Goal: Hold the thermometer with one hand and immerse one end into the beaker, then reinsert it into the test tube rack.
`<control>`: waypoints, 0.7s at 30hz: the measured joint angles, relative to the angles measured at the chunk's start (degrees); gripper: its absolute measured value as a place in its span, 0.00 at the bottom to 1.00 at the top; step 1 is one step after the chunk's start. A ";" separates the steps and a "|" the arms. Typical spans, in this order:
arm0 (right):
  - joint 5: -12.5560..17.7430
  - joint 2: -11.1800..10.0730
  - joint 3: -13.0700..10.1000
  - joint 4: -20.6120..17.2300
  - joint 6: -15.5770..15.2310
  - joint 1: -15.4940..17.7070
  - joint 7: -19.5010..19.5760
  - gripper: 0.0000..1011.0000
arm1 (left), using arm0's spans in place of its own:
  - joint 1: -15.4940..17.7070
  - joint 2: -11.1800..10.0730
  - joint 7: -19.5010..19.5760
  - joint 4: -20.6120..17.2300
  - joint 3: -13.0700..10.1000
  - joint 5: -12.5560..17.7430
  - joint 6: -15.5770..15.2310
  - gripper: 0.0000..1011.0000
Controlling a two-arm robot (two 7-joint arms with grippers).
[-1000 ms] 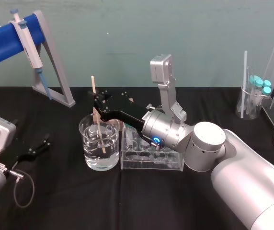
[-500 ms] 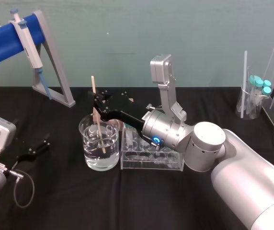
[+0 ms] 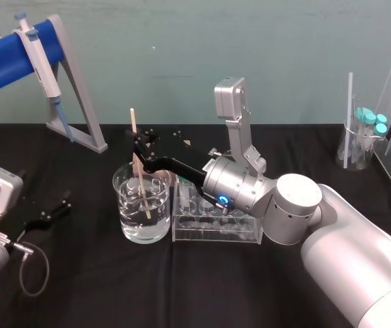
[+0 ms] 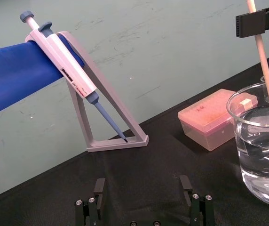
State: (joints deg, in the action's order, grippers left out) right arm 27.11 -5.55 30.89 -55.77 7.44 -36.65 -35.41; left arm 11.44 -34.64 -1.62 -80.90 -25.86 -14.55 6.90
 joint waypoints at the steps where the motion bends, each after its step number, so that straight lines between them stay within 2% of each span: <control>1: 0.00 0.00 0.00 0.00 0.00 0.00 0.00 0.05 | 0.00 0.00 0.00 0.00 0.00 0.00 0.00 0.99; 21: 0.00 0.00 0.00 0.00 0.00 0.00 0.00 0.05 | 0.00 0.00 0.00 0.00 0.00 0.00 0.00 0.99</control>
State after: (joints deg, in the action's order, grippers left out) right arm 27.11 -5.55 30.89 -55.77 7.44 -36.65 -35.41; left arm 11.43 -34.65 -1.62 -80.90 -25.86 -14.55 6.90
